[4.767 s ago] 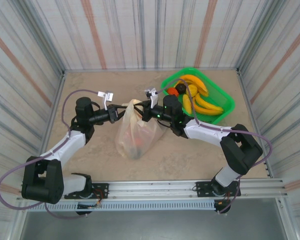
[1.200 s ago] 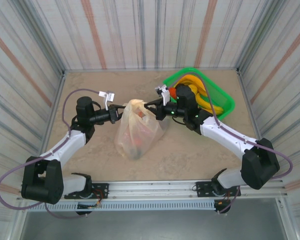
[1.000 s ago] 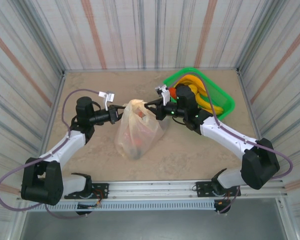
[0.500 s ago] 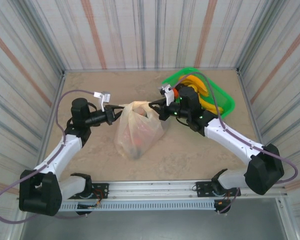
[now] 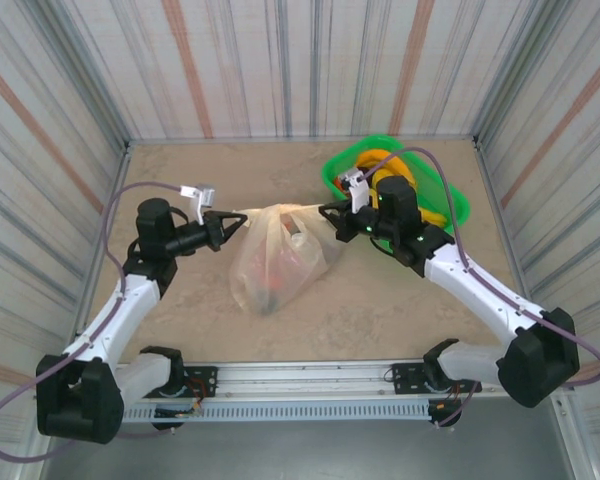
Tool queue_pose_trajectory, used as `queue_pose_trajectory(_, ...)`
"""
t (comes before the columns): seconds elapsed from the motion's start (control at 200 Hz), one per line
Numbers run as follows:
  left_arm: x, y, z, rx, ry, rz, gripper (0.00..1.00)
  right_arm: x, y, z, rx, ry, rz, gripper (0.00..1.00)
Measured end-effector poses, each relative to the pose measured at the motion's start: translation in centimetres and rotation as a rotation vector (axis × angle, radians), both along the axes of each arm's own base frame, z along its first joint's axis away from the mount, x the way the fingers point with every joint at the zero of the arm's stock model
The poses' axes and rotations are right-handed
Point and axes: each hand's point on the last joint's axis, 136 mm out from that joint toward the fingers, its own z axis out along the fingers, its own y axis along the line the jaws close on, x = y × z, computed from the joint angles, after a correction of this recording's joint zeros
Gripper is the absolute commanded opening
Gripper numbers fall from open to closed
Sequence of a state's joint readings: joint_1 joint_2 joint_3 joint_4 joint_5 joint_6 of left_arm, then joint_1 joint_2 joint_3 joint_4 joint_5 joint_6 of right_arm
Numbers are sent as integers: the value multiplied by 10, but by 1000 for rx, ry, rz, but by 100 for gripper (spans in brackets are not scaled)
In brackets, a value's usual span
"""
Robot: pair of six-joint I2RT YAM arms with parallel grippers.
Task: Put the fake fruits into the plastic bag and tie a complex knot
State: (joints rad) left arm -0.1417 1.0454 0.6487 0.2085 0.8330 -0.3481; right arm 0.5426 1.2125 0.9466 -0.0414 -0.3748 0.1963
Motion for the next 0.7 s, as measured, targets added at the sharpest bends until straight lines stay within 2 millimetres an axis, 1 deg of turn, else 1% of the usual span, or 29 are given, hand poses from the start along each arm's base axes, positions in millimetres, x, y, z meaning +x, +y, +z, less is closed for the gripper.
queue_pose_trajectory(0.195, 1, 9, -6, 10, 18, 41, 0, 1, -13, -5, -16, 12, -36, 0)
queue_pose_trajectory(0.366, 0, 14, -15, 19, 48, 64, 0, 2, -30, -20, -34, 46, -74, 0)
queue_pose_trajectory(0.511, 0, 19, -24, 26, 75, 85, 0, 2, -37, -30, -42, 67, -88, 0)
queue_pose_trajectory(0.616, 0, 27, -32, 24, 99, 118, 0, 2, -42, -38, -47, 83, -98, 0)
queue_pose_trajectory(0.701, 2, 38, -41, 18, 134, 162, 0, 1, -47, -47, -49, 101, -105, 0)
